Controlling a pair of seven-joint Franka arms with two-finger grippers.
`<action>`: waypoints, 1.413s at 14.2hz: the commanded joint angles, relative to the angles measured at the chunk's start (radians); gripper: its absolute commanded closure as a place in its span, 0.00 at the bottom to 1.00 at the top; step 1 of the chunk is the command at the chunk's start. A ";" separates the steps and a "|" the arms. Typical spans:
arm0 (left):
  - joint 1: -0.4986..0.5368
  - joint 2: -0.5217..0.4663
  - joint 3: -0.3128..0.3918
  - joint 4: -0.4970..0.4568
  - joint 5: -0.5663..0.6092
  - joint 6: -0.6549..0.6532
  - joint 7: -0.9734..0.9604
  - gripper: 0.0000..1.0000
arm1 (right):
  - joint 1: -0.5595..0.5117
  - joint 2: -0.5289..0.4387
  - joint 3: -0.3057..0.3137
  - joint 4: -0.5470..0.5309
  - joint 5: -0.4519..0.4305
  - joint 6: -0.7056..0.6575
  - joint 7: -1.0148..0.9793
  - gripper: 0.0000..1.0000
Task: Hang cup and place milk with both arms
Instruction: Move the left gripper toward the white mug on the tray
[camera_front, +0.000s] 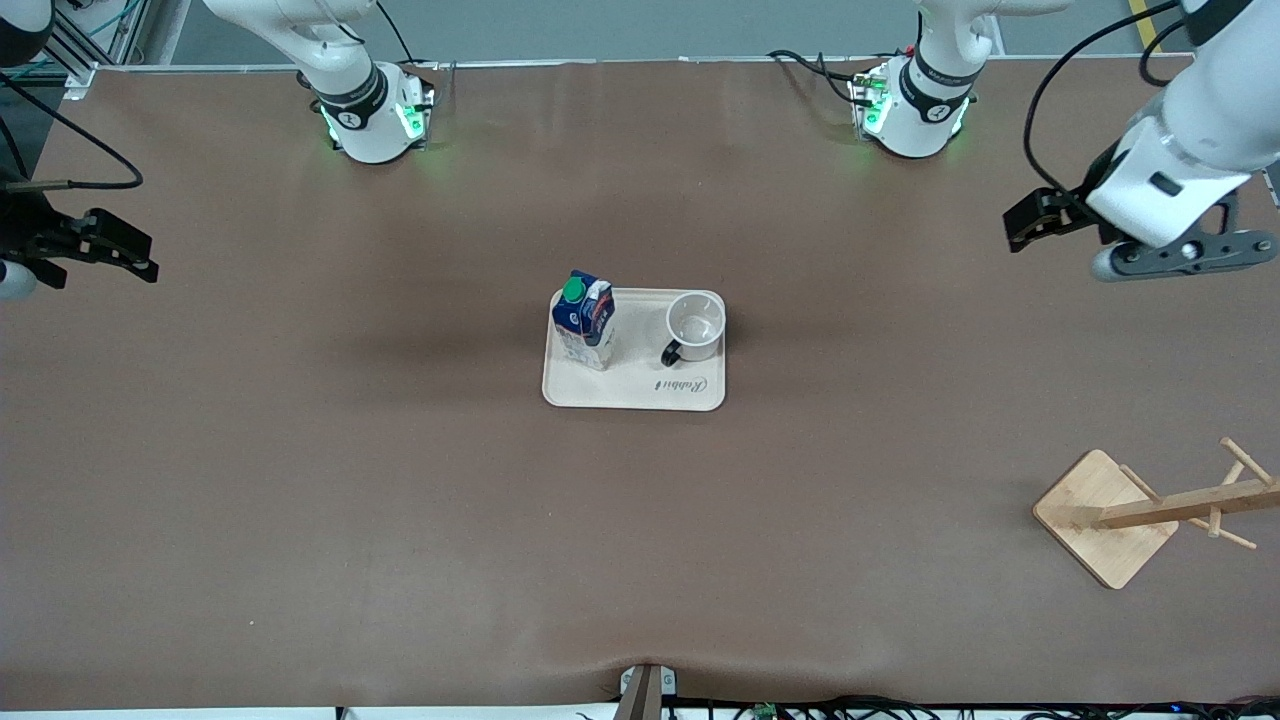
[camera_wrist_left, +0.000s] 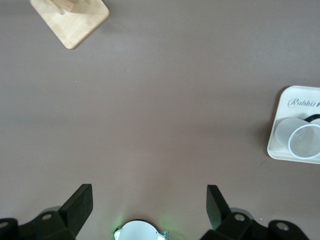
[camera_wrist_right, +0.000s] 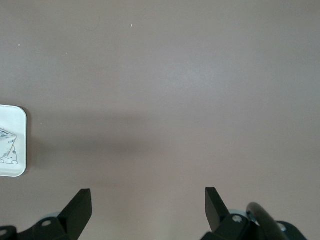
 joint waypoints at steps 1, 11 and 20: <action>0.001 0.017 -0.029 0.006 -0.008 -0.005 -0.011 0.00 | 0.003 0.013 0.000 0.030 -0.007 -0.017 -0.007 0.00; -0.017 0.078 -0.138 -0.057 -0.005 0.020 -0.104 0.00 | 0.005 0.013 0.000 0.030 -0.007 -0.020 -0.006 0.00; -0.074 0.256 -0.254 -0.087 0.008 0.112 -0.004 0.00 | 0.005 0.013 0.000 0.030 -0.007 -0.020 -0.006 0.00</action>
